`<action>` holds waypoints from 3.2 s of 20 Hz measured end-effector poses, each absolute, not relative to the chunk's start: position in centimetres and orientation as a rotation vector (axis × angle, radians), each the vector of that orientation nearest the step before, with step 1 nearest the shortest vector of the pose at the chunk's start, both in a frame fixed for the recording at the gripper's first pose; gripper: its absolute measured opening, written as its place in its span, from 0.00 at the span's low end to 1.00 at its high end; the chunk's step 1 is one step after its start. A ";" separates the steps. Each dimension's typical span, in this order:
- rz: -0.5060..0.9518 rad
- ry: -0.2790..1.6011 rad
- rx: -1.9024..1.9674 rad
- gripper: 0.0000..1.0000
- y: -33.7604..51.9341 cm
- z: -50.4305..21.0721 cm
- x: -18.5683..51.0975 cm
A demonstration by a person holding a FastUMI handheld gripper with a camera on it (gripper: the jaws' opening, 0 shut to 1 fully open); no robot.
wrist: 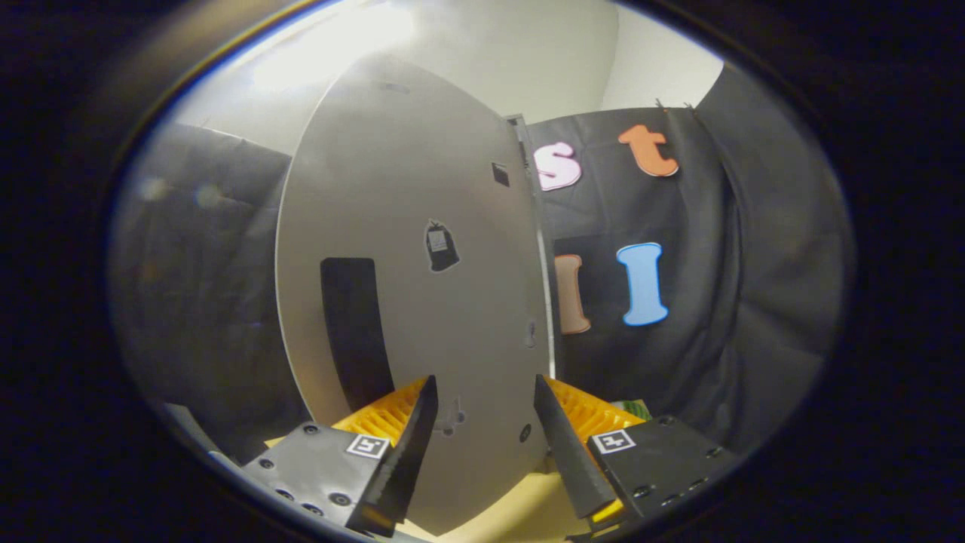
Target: Open the shoe cabinet door, grab the shoes and put them into the shoe cabinet, then close the shoe cabinet door.
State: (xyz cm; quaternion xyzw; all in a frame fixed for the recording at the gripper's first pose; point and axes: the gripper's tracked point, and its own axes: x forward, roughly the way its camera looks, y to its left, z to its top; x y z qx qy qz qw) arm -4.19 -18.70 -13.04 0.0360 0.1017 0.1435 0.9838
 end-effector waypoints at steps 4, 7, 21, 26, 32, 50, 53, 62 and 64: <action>0.374 0.218 0.099 0.85 -15.3 -13.7 -3.0; 0.426 0.233 0.110 0.86 -12.7 -14.5 -2.0; 0.493 0.185 0.110 0.94 -0.7 -16.0 5.2; 0.427 0.182 0.116 0.95 -0.2 -16.6 8.1; 0.356 0.189 0.098 0.95 0.0 -17.4 9.5; 0.186 0.179 0.045 0.94 1.8 -19.6 11.4; 0.173 0.179 0.052 0.94 1.7 -19.7 11.4; 0.153 0.182 0.046 0.94 1.8 -20.1 11.6; 0.150 0.181 0.037 0.94 1.8 -20.2 11.7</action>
